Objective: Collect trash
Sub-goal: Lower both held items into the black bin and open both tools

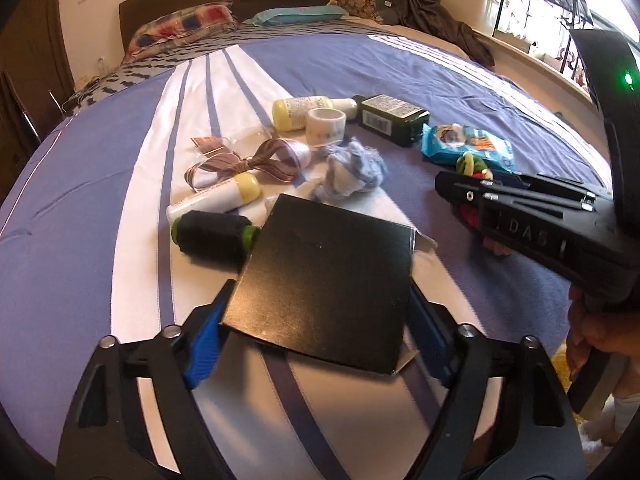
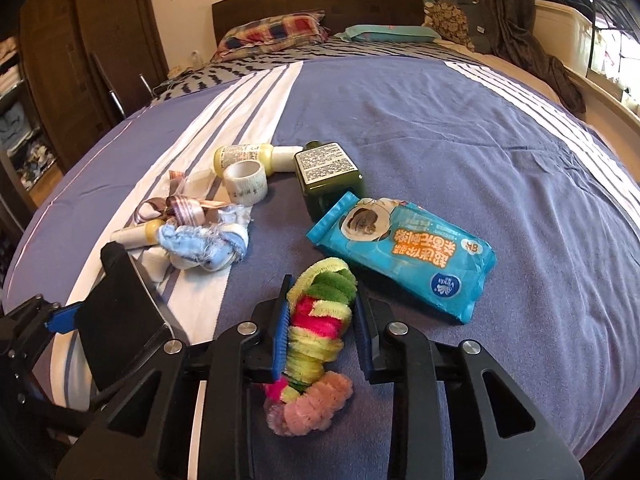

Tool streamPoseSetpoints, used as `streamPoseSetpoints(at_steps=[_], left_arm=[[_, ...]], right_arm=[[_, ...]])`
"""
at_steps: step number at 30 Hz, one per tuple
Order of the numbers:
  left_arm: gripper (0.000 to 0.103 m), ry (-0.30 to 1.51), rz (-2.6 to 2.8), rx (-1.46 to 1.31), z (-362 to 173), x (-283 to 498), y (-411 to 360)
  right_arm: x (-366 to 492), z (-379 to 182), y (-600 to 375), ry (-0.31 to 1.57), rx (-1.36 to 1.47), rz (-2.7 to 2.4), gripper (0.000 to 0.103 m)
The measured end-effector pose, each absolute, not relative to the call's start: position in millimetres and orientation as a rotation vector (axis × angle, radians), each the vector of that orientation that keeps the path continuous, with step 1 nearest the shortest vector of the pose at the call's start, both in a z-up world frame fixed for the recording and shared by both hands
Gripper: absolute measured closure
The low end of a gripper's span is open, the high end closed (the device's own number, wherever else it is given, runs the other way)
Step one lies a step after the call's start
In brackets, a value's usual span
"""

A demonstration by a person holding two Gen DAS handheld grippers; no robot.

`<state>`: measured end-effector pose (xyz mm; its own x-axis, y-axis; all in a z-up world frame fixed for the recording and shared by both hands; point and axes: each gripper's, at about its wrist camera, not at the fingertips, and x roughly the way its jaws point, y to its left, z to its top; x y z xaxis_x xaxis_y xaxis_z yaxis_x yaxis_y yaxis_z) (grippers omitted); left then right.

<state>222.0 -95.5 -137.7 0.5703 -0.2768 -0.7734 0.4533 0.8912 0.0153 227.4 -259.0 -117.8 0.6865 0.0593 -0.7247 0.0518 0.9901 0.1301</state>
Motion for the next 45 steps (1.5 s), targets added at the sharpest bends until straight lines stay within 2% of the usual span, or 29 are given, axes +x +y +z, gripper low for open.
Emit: streamPoseSetpoints(at_steps=[12,23,33,45], left_arm=[[0.028,0.861,-0.416,0.185,-137.8,165.2,-79.5],[0.028,0.820,-0.385,0.121,-127.8,70.2,-50.0],[0.028,1.024,-0.373,0.104,-206.5,30.6,-41.5],[0.028,1.252,-0.399,0.103,-305.2,40.0,-40.9]], right_arm=[[166.1,-113.7,-248.4,0.813,0.130,0.062,0.076],[67.9,-98.6,-225.2,0.788,0.107,0.153,0.076],[32.1,-169.8,-213.2,0.975,0.125,0.191,0.076],[40.5,-256.2,-206.2,1.182,0.206,0.226,0.075]])
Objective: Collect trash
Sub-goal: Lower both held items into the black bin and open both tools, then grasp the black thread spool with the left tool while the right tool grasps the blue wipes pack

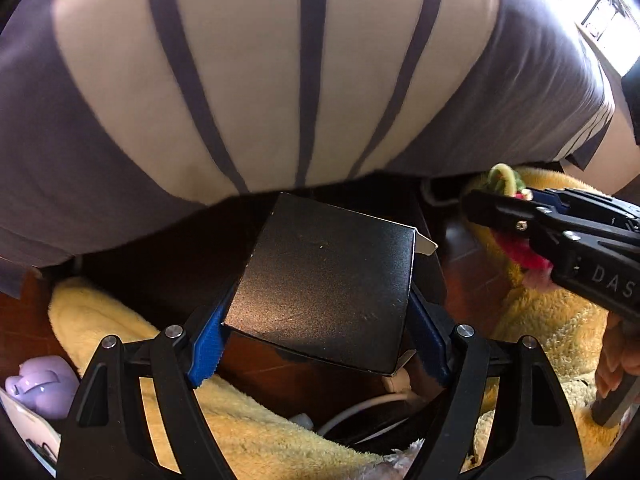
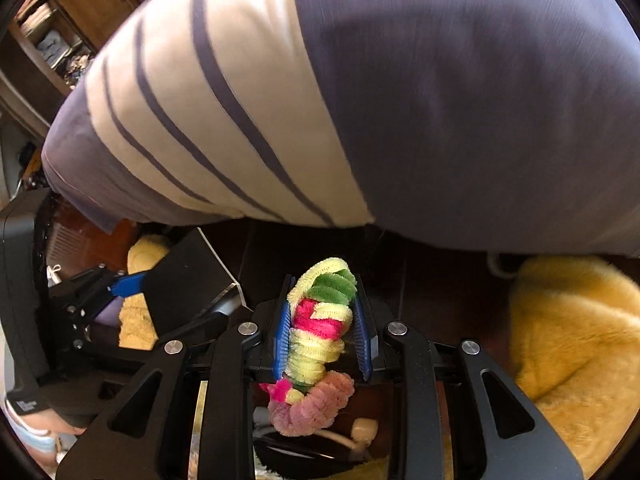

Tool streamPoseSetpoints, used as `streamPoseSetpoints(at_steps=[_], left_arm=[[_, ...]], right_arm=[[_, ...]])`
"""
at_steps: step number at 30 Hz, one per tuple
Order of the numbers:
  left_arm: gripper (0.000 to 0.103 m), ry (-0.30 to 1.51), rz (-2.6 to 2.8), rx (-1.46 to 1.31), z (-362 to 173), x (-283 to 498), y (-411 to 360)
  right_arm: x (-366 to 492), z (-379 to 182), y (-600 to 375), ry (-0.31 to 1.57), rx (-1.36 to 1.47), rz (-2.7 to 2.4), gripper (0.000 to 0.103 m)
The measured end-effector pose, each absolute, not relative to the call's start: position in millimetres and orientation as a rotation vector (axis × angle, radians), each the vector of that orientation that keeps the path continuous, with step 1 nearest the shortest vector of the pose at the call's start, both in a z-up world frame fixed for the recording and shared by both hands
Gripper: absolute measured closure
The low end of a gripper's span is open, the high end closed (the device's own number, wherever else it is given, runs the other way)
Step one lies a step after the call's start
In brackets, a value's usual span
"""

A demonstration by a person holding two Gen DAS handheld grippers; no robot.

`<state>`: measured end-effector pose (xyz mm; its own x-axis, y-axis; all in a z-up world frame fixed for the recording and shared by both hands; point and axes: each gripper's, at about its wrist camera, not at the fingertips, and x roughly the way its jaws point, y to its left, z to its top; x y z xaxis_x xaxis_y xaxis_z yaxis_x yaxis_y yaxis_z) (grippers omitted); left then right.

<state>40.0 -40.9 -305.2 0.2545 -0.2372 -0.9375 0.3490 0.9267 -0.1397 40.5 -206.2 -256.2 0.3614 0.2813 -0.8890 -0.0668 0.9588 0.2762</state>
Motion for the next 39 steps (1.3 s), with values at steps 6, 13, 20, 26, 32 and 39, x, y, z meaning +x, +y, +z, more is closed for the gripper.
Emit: streamPoseSetpoints(at_steps=[6,13,20,26,32,39], left_arm=[[0.028,1.296,-0.399,0.112,-324.6,48.0,-45.3],[0.016,1.330,-0.402,0.100,-325.1,51.6,-50.1],[0.008,1.283,-0.391,0.117,-307.3,48.2,-47.4],[0.008,1.206,-0.373,0.126,-276.1,47.8,-41.6],[0.008,1.109,-0.351,0.147,-228.3,44.6,-33.1],[0.008,0.981,-0.305,0.101,-169.3,54.6,-13.8]], right_arm=[[56.7,-275.1,-200.3,1.225,0.220,0.197,0.073],[65.4,-279.0,-200.6,1.238,0.225,0.180,0.057],[63.9,-265.8,-210.1,1.201,0.215,0.147,0.032],[56.0,-235.9,-222.4,1.122,0.186,0.111,0.014],[47.5,-193.8,-241.3,1.019,0.195,0.078,0.010],[50.0,-140.4,-261.0,0.886,0.149,0.020,0.008]])
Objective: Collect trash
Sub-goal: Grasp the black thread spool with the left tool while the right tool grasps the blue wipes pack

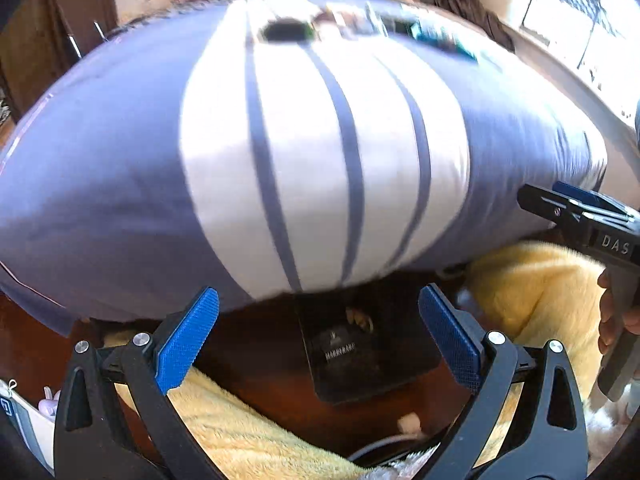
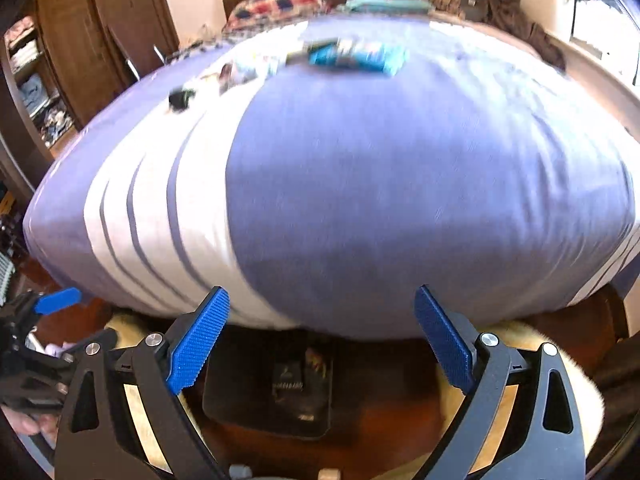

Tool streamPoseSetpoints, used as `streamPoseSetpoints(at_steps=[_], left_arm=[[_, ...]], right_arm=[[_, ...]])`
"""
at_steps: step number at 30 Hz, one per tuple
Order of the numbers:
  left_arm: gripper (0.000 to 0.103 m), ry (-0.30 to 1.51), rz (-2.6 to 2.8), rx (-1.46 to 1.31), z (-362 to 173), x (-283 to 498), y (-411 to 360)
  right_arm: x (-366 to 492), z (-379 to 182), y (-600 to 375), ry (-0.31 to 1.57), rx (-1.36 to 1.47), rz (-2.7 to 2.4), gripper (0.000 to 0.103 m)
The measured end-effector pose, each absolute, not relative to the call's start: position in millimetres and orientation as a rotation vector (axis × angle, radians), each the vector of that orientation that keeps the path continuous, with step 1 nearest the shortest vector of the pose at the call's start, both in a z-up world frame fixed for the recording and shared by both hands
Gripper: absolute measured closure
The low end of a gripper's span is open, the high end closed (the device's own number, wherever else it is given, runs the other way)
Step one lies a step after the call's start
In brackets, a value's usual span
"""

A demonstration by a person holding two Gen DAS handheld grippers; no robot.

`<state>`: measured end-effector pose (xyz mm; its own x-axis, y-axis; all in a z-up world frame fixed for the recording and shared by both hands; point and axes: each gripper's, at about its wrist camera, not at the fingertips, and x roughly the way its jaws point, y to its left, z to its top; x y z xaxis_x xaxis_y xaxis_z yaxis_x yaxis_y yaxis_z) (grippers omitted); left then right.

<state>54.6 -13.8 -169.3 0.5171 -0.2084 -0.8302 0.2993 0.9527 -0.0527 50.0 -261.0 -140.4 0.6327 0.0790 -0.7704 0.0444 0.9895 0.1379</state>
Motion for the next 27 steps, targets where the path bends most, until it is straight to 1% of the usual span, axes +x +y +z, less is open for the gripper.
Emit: streamPoseSetpoints(at_steps=[3,7,15,22,27], left_arm=[[0.008,0.931,-0.297,0.090,-143.9,70.2,-9.1],[0.008,0.883,-0.270,0.102,-124.4,95.7,-9.6],[0.008,0.813,-0.236,0.106,-102.3,156.6,-14.4],[0.009,0.792,-0.202,0.086,-93.7,220.6,-32.0],[0.014,0.817,-0.178,0.068,-103.9,258.1,-44.5]], right_arm=[[62.9,-124.7,-272.2,0.846,0.131,-0.005,0.008],[91.5,-110.5,-286.2,0.801,0.101,-0.047,0.008],[153.7,-94.0,-304.9,0.773,0.045,-0.091,0.008],[199.2,-87.6,-303.9,0.755,-0.015,-0.090,0.008],[222.7,-94.4,-305.1,0.763,-0.035,-0.084,0.008]])
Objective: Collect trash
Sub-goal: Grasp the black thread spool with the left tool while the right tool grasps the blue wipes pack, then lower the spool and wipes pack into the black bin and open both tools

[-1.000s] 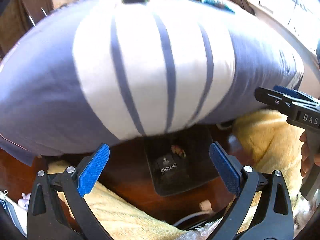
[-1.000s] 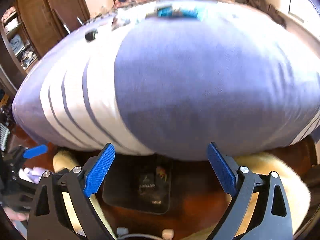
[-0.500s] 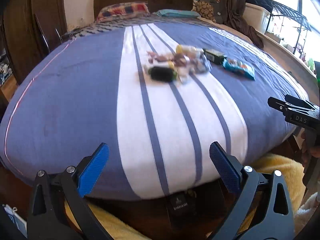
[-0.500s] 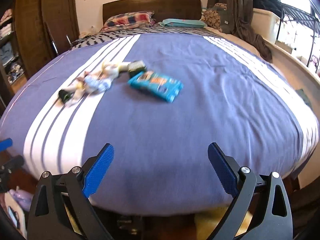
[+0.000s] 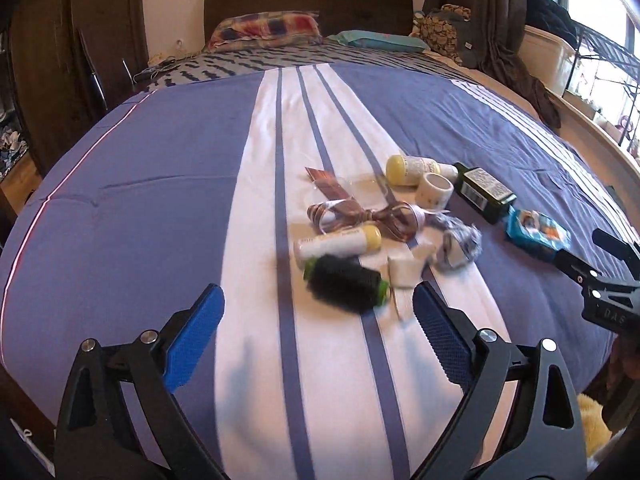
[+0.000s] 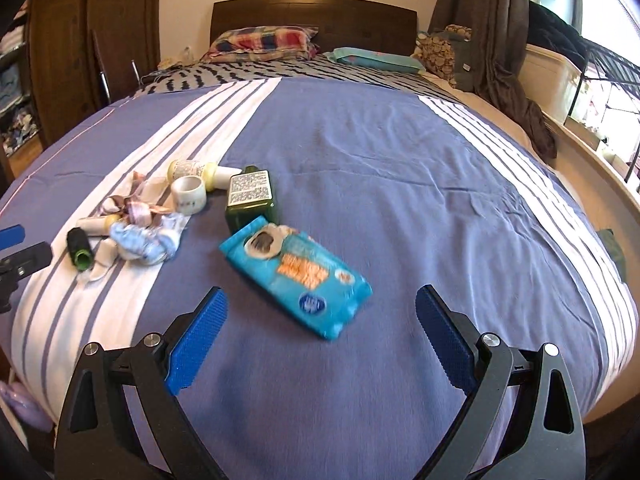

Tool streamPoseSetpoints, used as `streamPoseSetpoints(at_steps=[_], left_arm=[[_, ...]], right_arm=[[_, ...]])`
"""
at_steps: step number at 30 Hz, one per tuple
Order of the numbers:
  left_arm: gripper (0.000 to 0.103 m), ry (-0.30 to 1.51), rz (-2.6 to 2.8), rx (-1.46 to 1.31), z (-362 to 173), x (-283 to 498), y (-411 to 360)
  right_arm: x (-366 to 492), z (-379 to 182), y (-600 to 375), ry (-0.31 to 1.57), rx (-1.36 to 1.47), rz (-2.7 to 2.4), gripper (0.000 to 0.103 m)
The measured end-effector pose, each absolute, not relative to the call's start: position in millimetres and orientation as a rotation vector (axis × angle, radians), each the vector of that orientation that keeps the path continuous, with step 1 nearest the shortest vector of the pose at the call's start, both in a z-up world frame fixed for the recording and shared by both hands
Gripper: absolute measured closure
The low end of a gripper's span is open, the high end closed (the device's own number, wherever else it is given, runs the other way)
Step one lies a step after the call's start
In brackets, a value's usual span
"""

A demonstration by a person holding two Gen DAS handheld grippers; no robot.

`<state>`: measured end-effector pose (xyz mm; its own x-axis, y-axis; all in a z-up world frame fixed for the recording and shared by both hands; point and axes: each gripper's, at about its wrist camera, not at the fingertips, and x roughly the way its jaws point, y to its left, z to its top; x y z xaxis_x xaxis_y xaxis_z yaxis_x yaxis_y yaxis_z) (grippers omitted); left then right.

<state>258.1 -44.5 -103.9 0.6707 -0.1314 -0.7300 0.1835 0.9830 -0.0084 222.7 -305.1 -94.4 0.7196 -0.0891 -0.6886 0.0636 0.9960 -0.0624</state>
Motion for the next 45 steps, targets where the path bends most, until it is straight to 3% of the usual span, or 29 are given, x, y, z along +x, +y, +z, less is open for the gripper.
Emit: streamPoseSetpoints(at_steps=[10,13,15,16,18,23,45], left_arm=[[0.029,0.887,-0.170,0.085,-135.5,292.6,-60.5],[0.042,0.898,-0.178,0.072,-140.0,296.3,-58.6],[0.050,0.894,-0.177,0.063,-139.3,296.9,-56.3],[0.050,0.894,-0.181,0.056,-138.1,297.9,-54.6],[0.050,0.898,-0.193,0.046,-137.1,297.4,-52.7],[0.050,0.892,-0.192,0.057,-135.8,291.2,-46.1],[0.050,0.808,-0.304,0.080,-111.4,120.0,-26.9]], right_arm=[[253.5,-108.7,-304.4,0.792,-0.055,-0.044,0.008],[259.4,-112.3,-303.2,0.802,-0.050,-0.022,0.009],[261.9,-113.9,-300.8,0.809,-0.047,0.000,0.018],[262.8,-114.9,-299.2,0.817,-0.045,0.015,0.027],[262.0,-115.7,-295.3,0.817,-0.047,0.021,0.031],[252.1,-114.9,-286.5,0.814,-0.055,0.036,0.055],[108.8,-85.3,-251.7,0.757,0.053,0.083,0.059]])
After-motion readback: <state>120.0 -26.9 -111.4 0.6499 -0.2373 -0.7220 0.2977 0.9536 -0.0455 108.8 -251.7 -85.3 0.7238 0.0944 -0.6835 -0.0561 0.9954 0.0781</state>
